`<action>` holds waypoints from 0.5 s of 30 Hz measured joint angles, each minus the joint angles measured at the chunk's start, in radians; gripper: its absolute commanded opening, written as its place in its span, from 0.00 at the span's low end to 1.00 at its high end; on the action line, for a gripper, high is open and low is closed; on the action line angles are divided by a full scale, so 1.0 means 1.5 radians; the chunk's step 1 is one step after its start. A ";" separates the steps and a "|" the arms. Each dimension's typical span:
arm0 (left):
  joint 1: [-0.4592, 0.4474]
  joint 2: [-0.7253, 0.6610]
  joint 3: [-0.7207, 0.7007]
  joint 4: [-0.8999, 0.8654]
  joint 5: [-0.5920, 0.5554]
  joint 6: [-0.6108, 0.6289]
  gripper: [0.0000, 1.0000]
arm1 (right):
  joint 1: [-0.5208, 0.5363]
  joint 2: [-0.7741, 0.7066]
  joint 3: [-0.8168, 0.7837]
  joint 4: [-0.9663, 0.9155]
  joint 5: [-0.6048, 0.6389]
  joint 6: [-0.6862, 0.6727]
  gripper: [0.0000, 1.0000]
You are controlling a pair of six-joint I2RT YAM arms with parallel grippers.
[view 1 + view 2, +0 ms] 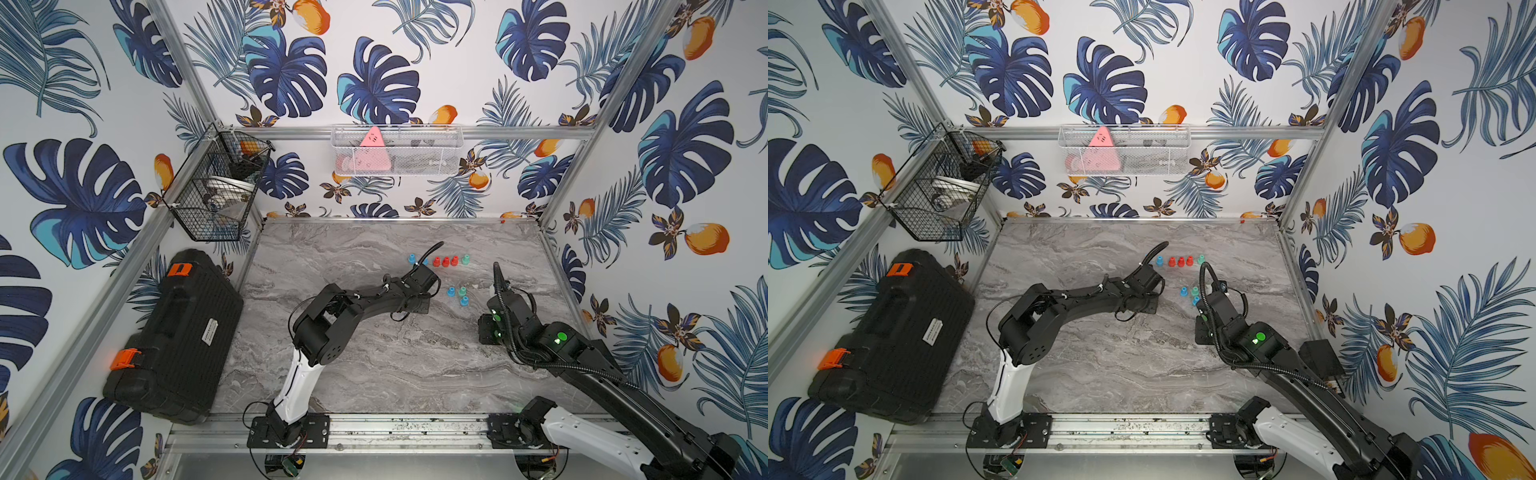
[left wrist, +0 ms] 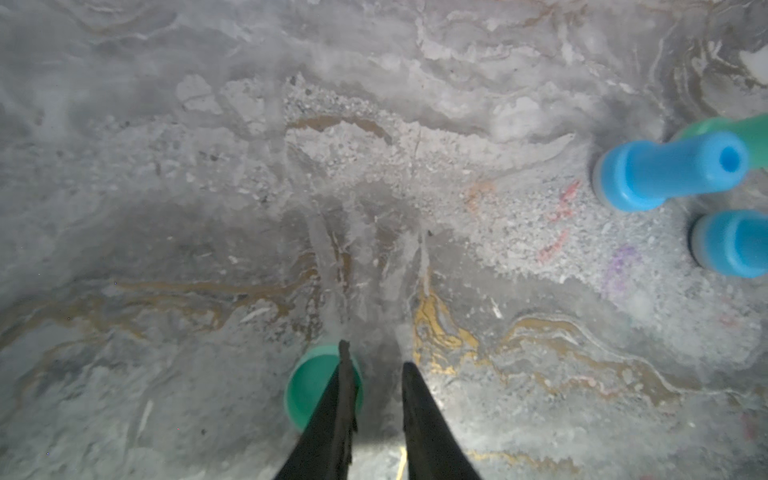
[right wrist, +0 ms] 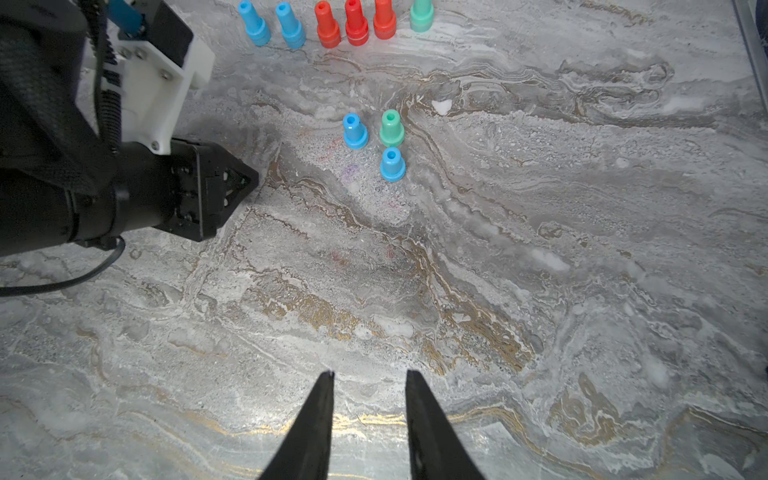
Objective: Close the stamp cap
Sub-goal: Move the cover to the center of the board.
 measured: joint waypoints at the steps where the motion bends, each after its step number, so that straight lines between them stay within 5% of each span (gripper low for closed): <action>1: -0.001 0.001 0.003 -0.003 -0.003 0.000 0.27 | 0.001 -0.001 0.000 0.000 0.000 0.002 0.32; 15: -0.012 -0.013 0.018 -0.082 -0.003 0.000 0.35 | 0.008 -0.004 0.000 0.000 0.013 0.004 0.33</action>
